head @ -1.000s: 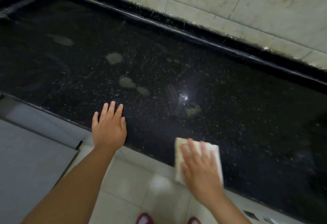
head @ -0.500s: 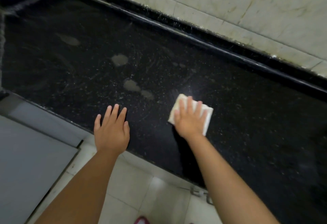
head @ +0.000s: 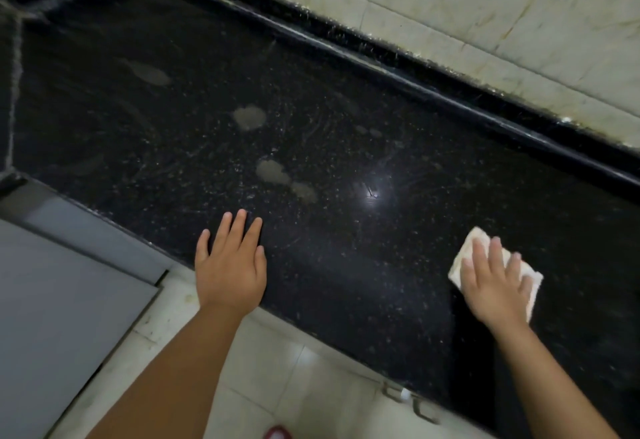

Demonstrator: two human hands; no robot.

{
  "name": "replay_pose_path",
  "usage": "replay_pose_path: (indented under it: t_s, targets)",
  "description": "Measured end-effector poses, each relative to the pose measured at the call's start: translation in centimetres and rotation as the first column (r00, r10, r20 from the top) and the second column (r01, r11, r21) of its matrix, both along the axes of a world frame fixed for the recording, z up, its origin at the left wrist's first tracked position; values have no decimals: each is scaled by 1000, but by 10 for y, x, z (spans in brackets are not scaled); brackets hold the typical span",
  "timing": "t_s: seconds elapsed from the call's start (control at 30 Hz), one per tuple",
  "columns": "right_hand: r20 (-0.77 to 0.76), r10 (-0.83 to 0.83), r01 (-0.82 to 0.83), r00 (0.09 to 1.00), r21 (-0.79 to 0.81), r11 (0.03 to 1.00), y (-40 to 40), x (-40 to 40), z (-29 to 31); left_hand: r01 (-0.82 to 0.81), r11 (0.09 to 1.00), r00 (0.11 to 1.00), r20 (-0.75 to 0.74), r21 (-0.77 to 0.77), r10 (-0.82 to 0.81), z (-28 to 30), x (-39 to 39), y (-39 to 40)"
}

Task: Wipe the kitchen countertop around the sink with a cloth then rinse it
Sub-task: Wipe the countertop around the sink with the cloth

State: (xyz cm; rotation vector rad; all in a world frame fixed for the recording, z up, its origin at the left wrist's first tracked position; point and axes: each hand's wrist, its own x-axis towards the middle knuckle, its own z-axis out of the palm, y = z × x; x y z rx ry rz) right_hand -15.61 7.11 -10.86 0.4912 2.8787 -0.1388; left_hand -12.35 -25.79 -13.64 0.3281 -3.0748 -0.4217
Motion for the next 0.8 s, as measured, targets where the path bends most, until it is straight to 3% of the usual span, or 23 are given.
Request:
replay_pose_path:
  t_s: [0.03, 0.1, 0.23, 0.37, 0.43, 0.53, 0.6, 0.67, 0.73, 0.8]
  targets:
    - [18, -58, 58, 998, -6, 998, -10, -25, 2, -1, 1000, 1000, 1, -5, 1, -1, 0, 0]
    - [67, -6, 6, 998, -5, 1000, -50, -71, 0, 2, 1000, 1000, -3, -18, -2, -2, 2, 0]
    - [100, 371, -363, 923, -89, 928, -157, -99, -5, -6, 998, 999, -50, -58, 3, -2, 1, -1]
    - [-3, 639, -636, 769, -101, 765, -201, -46, -14, -2, 997, 997, -74, -74, -4, -2, -3, -4]
    - [-46, 694, -695, 718, -14, 719, -186, -3, -17, -3, 998, 998, -69, -61, -2, -3, -2, -3]
    - [1, 724, -724, 689, -39, 689, -130, 57, -26, -20, 999, 997, -70, -37, 17, -3, -3, -1]
    - [-14, 705, -705, 709, 1, 709, -79, 72, -25, -15, 999, 997, -70, -39, 12, -3, -2, -1]
    - [23, 600, -601, 799, 54, 798, -38, 61, -18, -9, 999, 998, -69, -44, 6, -3, -3, -2]
    - [15, 412, -411, 911, 101, 906, -16, 27, -8, -4, 1000, 999, -44, -25, 3, -3, -2, -1]
    - [52, 148, -149, 988, 19, 989, -17, -14, 1, -11, 1000, 999, -35, -9, 11, -4, -2, -2]
